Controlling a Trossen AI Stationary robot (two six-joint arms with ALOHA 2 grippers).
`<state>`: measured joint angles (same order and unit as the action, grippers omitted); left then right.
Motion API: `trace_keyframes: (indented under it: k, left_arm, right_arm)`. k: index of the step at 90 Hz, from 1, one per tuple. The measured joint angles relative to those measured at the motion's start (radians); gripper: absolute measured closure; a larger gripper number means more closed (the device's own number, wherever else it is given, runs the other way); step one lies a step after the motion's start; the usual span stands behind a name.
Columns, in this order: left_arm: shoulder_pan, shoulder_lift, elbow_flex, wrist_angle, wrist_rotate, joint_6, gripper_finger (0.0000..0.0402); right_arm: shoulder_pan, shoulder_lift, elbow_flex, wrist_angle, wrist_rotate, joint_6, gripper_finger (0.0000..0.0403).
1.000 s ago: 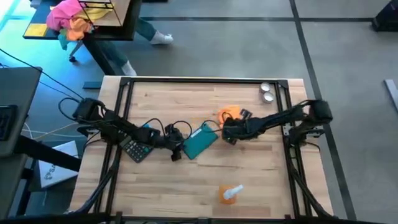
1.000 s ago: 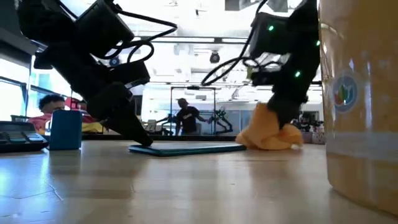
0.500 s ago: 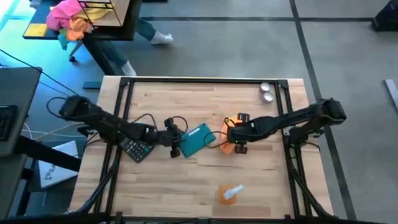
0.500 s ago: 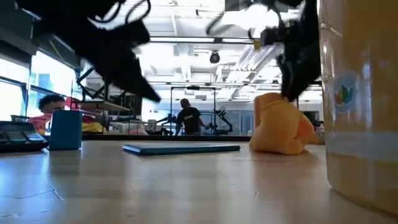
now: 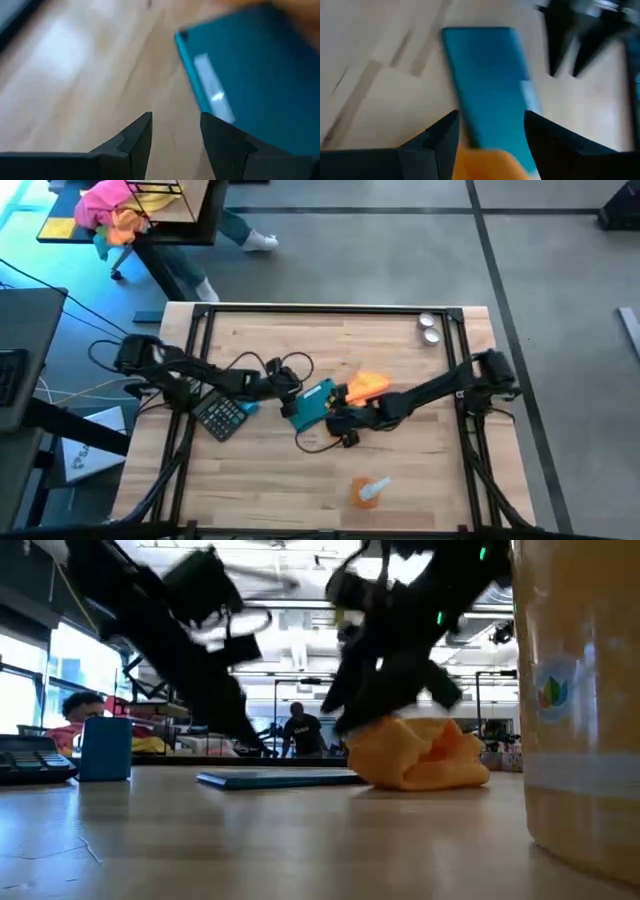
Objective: Apply microfiber cloth
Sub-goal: Wipe the back of the blue phone with the orange microfiber cloth
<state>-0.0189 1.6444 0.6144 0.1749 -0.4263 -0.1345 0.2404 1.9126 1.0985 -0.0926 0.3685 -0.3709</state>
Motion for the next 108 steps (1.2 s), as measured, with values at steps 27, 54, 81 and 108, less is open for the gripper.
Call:
trace_keyframes:
  k: [27, 54, 81, 108]
  left_arm:
    - [0.013, 0.169, 0.006, 0.186, 0.114, 0.013, 0.0255]
    - [0.019, 0.171, 0.005, 0.173, 0.141, 0.033, 0.0255]
    - [0.017, 0.170, 0.005, 0.201, 0.218, 0.068, 0.0255]
    - [0.010, 0.121, 0.003, 0.177, 0.248, 0.110, 0.0254]
  right_arm:
    - [-0.002, 0.109, 0.005, 0.041, 0.172, -0.208, 0.0213]
    - [-0.011, 0.027, 0.087, -0.079, 0.210, -0.271, 0.0212]
    - [-0.057, -0.009, 0.196, -0.196, 0.228, -0.250, 0.0213]
    - [-0.139, -0.005, 0.196, -0.080, 0.040, -0.183, 0.0213]
